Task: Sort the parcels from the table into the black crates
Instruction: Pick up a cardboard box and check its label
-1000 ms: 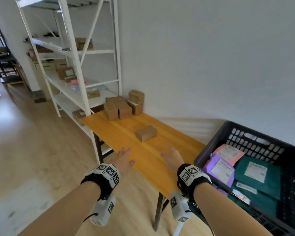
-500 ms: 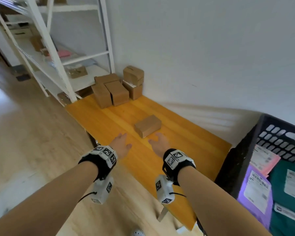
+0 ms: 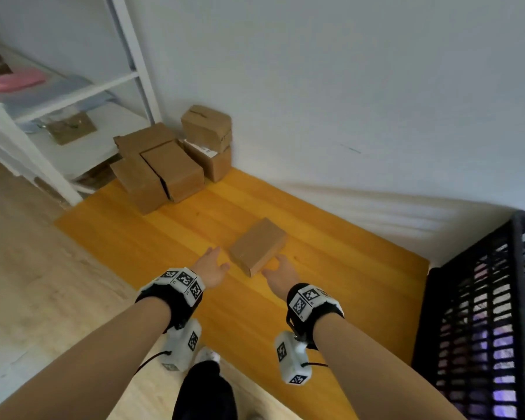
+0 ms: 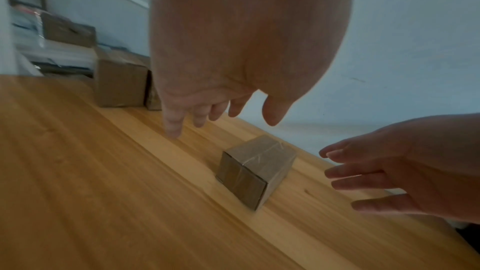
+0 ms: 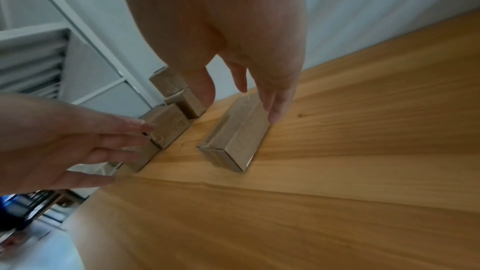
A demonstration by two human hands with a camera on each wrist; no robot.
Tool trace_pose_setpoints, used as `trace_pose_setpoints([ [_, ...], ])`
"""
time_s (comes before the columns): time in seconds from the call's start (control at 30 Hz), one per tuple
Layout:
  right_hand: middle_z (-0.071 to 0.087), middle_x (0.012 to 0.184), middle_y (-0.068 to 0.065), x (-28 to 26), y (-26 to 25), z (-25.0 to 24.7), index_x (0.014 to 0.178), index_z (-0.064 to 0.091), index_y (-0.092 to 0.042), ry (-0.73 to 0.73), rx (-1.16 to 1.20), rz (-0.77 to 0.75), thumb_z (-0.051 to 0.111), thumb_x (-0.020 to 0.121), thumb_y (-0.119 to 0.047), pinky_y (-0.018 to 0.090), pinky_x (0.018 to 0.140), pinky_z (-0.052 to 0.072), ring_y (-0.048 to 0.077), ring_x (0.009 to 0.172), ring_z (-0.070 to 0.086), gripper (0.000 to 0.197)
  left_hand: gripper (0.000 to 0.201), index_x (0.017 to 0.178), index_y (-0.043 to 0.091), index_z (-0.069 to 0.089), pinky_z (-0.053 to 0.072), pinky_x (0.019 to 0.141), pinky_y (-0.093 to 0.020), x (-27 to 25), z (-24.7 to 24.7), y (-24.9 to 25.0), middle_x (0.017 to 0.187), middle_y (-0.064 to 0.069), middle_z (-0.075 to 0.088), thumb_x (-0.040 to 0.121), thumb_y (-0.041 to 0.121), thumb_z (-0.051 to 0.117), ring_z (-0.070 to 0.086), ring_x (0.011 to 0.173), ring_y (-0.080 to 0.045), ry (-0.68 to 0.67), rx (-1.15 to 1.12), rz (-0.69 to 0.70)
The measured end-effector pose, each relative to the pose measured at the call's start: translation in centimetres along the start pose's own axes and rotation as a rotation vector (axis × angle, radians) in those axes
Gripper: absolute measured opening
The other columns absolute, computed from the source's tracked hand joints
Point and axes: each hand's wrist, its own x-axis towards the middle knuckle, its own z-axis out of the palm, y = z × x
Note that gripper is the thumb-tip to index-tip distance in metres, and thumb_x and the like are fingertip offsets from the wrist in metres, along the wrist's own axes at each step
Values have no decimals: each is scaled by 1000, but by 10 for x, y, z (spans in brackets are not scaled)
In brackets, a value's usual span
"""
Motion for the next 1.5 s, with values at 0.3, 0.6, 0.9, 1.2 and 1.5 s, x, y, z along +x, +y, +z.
trace_pose_setpoints([
  [0.3,39,147,12,59,-18,12,152,12,-13,122,153,264,47,100,-19,39,94,47,33,126,49,63,56,151,16,12,33,106,-33,79,-26,3,158,-5,16,103,35,32,32,138,-25,-207,32,127],
  [0.6,45,143,15,84,-27,37,153,3,-19,211,281,397,50,99,-17,42,94,47,35,123,51,72,59,152,12,12,25,115,-36,134,-23,-5,157,-7,19,102,38,32,24,143,-25,-338,6,138],
  [0.9,41,146,11,99,-18,57,152,8,-24,293,389,419,53,95,-10,31,73,52,28,114,56,75,52,149,8,20,33,109,-35,147,-5,-7,151,-12,31,103,31,31,34,136,-28,-348,-7,164],
  [1.2,47,141,11,96,-19,60,151,13,-21,397,532,408,61,91,-19,34,79,51,29,112,57,77,41,140,13,38,43,98,-35,136,-8,-3,135,-8,51,103,30,31,51,118,-26,-339,-157,262],
  [1.5,52,134,10,65,-29,41,149,21,-18,455,712,261,66,88,-29,44,93,51,27,111,57,76,27,123,23,46,49,89,-47,97,-33,12,109,-12,62,102,34,34,60,98,-33,-232,-416,322],
])
